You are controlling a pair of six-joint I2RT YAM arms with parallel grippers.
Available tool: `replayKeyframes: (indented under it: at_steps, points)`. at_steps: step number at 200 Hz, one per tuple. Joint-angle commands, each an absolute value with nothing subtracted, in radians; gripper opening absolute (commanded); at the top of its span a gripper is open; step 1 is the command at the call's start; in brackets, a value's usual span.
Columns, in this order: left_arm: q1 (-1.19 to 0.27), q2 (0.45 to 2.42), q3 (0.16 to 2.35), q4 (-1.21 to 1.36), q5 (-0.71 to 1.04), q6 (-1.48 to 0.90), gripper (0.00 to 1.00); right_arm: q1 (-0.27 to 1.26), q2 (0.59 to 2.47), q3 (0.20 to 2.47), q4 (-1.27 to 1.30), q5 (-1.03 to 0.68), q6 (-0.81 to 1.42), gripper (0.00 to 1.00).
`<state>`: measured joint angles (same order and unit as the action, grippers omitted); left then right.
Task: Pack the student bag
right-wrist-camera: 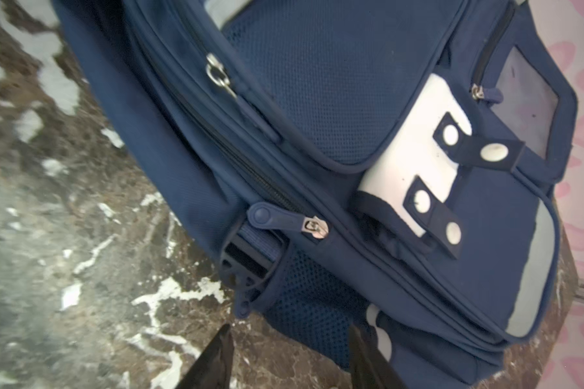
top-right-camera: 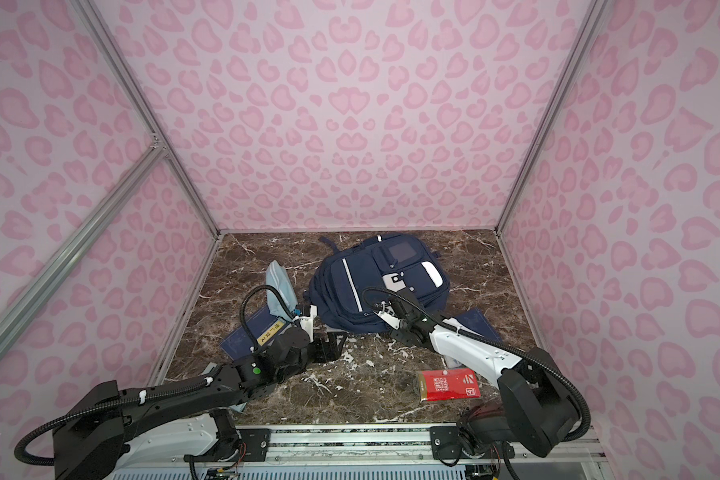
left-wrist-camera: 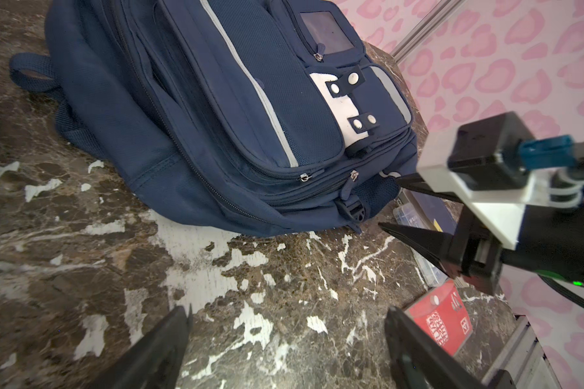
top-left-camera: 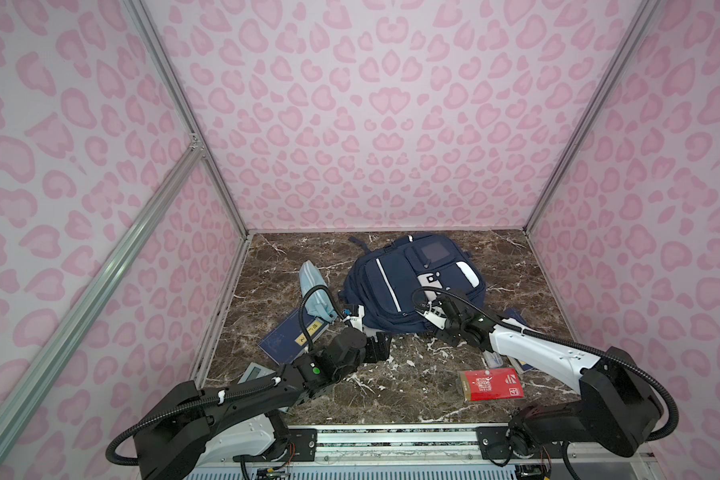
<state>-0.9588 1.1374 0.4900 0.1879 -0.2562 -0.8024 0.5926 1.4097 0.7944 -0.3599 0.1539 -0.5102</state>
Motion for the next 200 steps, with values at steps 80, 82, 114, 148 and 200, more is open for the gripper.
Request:
replayKeyframes:
  at_steps: [80,82,114,148,200]
  points:
    - [-0.969,1.081,0.472,0.151,-0.37,-0.774,0.88,0.615,1.615,0.773,-0.1,0.158,-0.734,0.49]
    - [-0.969,1.081,0.472,0.15,-0.369,-0.774,0.87,0.614,1.62,0.779,-0.106,0.154,-0.733,0.49]
    - [-0.969,1.094,0.459,0.161,-0.376,-0.775,0.87,0.606,1.674,0.848,-0.212,0.032,-0.724,0.2]
    - [-0.969,1.121,0.436,0.22,-0.386,-0.782,0.81,0.607,1.665,0.899,-0.316,-0.073,-0.641,0.0]
    - [-1.054,1.349,0.443,0.551,-0.399,-0.704,0.6,0.653,1.553,0.907,-0.289,-0.136,-0.485,0.0]
